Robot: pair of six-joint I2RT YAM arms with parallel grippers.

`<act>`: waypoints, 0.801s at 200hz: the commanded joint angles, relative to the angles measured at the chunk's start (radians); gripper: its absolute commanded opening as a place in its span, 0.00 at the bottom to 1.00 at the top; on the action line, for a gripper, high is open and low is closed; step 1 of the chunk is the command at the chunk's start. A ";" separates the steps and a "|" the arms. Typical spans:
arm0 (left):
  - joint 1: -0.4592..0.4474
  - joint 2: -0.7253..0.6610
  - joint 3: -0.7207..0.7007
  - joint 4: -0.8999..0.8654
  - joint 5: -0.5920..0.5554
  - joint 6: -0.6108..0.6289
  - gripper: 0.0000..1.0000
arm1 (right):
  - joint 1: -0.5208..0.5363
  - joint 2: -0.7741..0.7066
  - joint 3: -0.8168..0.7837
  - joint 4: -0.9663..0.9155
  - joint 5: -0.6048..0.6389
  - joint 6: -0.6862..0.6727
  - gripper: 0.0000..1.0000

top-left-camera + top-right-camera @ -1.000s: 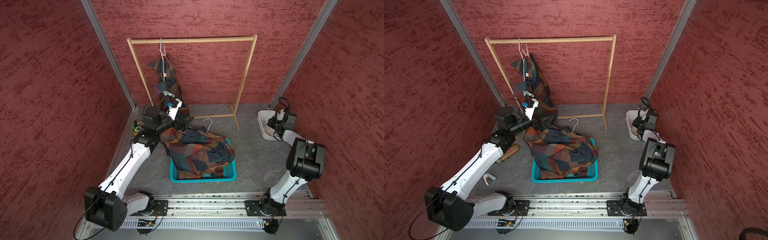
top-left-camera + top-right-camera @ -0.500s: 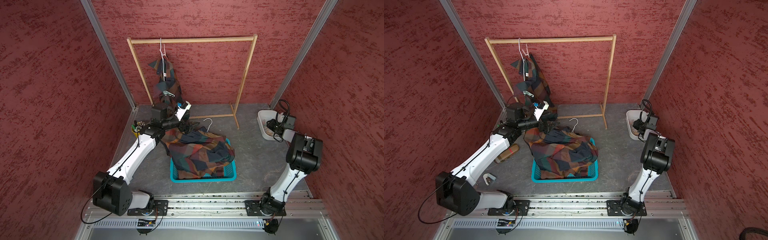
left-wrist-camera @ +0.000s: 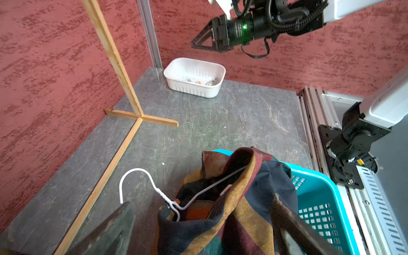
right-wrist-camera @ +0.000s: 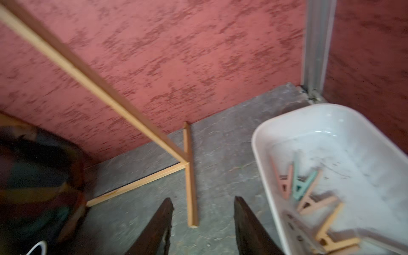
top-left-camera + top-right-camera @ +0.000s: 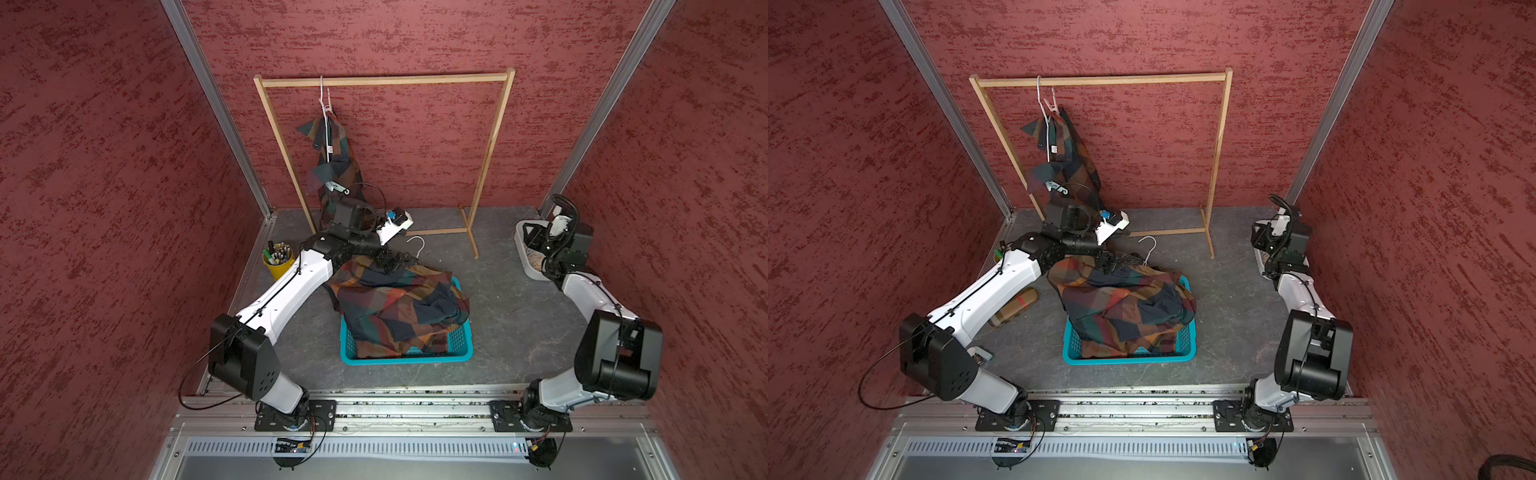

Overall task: Remove the clothespins securing long-sleeve shirts to the hanger
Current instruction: Pick up the hanger from the bin.

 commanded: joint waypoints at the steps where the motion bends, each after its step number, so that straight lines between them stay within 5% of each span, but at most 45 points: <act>1: -0.032 0.041 0.073 -0.142 -0.060 0.112 0.96 | 0.062 -0.038 -0.028 0.019 -0.029 -0.021 0.48; 43: -0.096 0.165 0.201 -0.264 -0.135 0.170 0.91 | 0.165 -0.124 -0.021 -0.008 -0.043 -0.049 0.48; 99: -0.146 0.242 0.228 -0.343 -0.194 0.168 0.71 | 0.252 -0.143 0.008 -0.044 -0.060 -0.058 0.48; 127: -0.155 0.213 0.189 -0.345 -0.198 0.152 0.47 | 0.268 -0.138 0.013 -0.038 -0.074 -0.057 0.47; 160: -0.177 0.182 0.148 -0.347 -0.211 0.117 0.07 | 0.300 -0.121 0.034 -0.046 -0.090 -0.060 0.45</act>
